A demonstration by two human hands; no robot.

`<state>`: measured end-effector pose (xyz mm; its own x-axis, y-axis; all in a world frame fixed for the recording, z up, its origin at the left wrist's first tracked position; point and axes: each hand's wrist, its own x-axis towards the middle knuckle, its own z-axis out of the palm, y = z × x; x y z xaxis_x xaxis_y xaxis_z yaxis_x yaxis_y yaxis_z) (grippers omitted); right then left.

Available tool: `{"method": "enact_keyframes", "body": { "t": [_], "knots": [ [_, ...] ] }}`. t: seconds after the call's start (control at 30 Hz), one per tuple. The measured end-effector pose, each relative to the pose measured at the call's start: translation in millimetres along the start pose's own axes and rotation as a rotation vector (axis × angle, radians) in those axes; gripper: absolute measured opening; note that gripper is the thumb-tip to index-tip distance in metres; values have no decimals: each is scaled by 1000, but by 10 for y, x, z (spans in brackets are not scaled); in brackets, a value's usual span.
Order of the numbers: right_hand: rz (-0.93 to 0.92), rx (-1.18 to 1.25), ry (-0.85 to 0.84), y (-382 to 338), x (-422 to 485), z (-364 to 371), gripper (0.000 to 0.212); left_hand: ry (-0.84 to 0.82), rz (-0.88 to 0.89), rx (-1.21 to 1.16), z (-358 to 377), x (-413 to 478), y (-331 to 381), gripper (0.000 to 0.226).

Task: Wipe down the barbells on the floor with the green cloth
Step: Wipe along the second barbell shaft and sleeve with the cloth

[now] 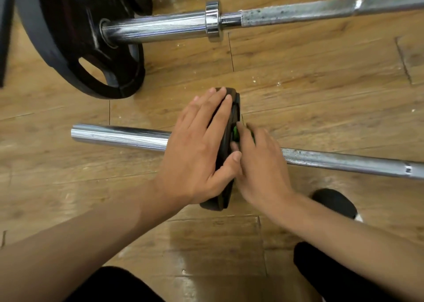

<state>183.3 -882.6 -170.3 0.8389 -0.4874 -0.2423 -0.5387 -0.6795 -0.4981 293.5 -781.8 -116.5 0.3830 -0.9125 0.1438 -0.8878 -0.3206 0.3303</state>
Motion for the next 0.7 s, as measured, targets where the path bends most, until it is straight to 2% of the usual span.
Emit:
{"method": "enact_keyframes", "body": {
  "t": [0.1,0.27,0.37,0.4,0.43,0.5,0.6,0.7],
  "knots": [
    [157,-20,-45,-37,372,-136,45,-3,2,-1,-1,20,-3,76],
    [3,-144,-29,-94,-139,-26,66,-23,-17,-9,-21,70,-18,75],
    [196,115,-31,-62,231,-70,56,-36,-25,1,-19,81,-20,75],
    [217,103,-5,-30,351,-69,48,-41,-27,7,-23,94,-29,75],
    [185,78,40,-3,375,-43,44,-47,-27,9,-26,109,-40,74],
    [94,11,116,-6,171,1,53,-57,-24,-8,-36,146,-61,72],
    [-91,-147,37,28,-63,119,67,-57,-41,-42,-42,156,-70,71],
    [-78,-141,66,81,111,87,69,-66,-64,-30,-43,232,-72,70]
  ]
}}
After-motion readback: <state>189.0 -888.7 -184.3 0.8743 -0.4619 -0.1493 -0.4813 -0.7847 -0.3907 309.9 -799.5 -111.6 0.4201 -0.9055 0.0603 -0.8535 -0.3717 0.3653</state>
